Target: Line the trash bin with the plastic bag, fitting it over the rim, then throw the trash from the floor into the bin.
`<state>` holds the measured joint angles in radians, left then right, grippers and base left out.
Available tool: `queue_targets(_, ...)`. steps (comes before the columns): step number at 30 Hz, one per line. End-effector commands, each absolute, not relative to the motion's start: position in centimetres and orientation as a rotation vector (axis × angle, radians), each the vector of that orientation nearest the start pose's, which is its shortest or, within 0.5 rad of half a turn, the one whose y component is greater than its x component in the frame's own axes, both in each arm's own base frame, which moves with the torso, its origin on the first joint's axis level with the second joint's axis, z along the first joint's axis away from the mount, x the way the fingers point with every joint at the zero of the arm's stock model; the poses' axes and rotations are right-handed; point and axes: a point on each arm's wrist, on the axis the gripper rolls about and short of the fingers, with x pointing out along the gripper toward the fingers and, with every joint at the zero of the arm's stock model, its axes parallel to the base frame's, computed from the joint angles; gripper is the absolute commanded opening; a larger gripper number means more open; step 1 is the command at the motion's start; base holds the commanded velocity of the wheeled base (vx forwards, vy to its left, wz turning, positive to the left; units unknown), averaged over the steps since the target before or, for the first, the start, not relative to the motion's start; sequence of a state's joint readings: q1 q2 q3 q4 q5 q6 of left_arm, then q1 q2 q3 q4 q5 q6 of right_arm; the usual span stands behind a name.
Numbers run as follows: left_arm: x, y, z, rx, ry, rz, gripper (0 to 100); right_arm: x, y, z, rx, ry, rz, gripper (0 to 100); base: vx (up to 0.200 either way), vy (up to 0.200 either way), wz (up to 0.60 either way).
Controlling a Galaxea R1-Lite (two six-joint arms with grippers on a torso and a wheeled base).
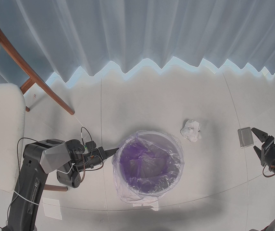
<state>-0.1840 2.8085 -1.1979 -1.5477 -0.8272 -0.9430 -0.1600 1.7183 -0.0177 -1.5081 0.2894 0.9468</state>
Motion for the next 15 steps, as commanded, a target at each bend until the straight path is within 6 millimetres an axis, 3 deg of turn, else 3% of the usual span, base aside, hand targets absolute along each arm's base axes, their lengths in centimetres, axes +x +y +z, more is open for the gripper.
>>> queue_targets(1,43.56,-9.86,-8.67,-0.881,0.539,-0.903,0,19.12,-2.43,9.17,0.988,0.25,0.022,100,0.0,0.0,0.0)
queue_targets(6,42.91,-9.88,-8.88,-0.888,0.566,-0.893,0,19.11,-2.43,9.15,0.981,0.25,0.021,100,0.0,0.0,0.0)
queue_targets(7,42.92,-9.88,-8.92,-0.888,0.566,-0.893,100,19.13,-2.44,9.12,0.975,0.25,0.018,100,0.0,0.0,0.0)
queue_targets(15,42.94,-9.82,-8.91,-0.896,0.569,-0.891,100,19.28,-2.45,8.9,0.948,0.245,-0.01,100,0.0,0.0,0.0)
